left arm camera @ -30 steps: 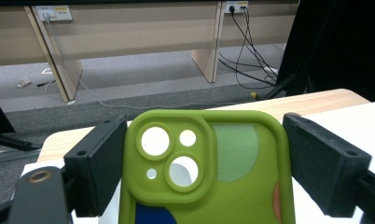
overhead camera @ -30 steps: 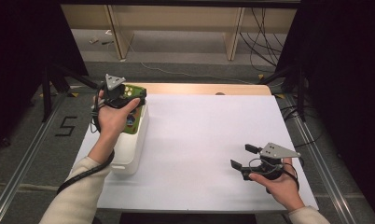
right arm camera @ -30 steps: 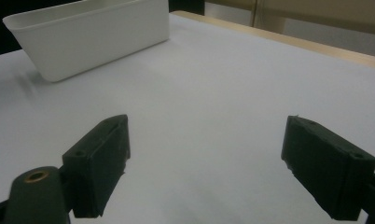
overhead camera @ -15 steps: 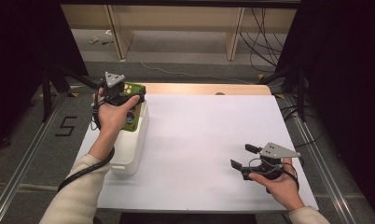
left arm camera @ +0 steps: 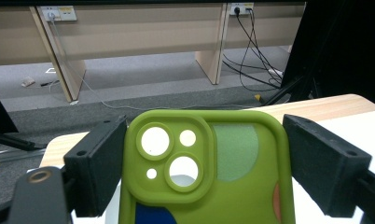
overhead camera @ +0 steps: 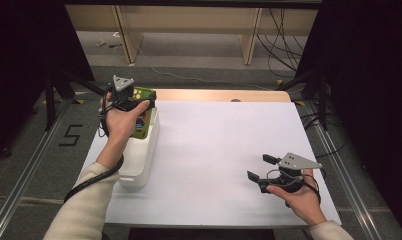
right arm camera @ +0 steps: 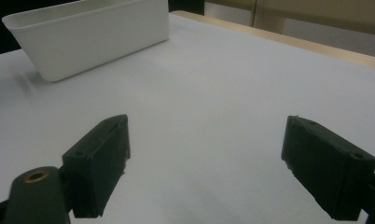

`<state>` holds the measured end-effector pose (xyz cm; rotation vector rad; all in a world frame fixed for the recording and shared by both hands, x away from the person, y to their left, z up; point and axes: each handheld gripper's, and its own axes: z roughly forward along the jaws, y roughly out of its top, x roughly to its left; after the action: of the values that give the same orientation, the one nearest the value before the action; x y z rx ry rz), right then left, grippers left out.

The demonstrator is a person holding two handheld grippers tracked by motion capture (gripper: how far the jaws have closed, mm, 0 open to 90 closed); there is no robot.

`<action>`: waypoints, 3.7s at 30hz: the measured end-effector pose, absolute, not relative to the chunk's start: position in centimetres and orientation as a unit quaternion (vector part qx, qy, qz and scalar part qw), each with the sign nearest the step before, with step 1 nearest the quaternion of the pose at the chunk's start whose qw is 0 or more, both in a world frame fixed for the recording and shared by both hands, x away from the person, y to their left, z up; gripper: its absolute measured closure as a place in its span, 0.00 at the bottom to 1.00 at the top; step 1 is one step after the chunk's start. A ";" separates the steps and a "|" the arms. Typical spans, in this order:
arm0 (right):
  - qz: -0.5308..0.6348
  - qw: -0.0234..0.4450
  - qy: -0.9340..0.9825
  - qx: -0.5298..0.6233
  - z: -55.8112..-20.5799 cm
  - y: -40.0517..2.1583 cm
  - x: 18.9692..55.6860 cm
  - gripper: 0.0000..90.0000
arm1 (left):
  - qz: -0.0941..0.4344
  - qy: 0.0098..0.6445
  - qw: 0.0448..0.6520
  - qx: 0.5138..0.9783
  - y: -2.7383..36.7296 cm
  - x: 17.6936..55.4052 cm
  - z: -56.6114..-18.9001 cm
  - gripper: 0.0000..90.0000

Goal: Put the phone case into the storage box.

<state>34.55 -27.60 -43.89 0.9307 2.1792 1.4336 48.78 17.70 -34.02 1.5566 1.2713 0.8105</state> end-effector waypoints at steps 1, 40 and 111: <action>0.508 0.185 0.774 0.330 -43.9 -27.6 34.5 0.18 | 0.330 0.518 0.468 0.635 17.7 48.8 -34.0 0.19; 0.509 0.184 0.774 0.330 -43.9 -27.6 34.5 0.18 | 0.326 0.525 0.461 0.637 18.0 50.5 -35.0 0.18; 0.509 0.181 0.775 0.328 -44.0 -27.6 34.6 0.18 | 0.322 0.546 0.446 0.632 18.8 53.0 -36.8 0.18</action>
<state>34.59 -27.57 -43.95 0.9266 2.1900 1.4369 53.05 18.84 -36.80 1.5662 1.3516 0.7972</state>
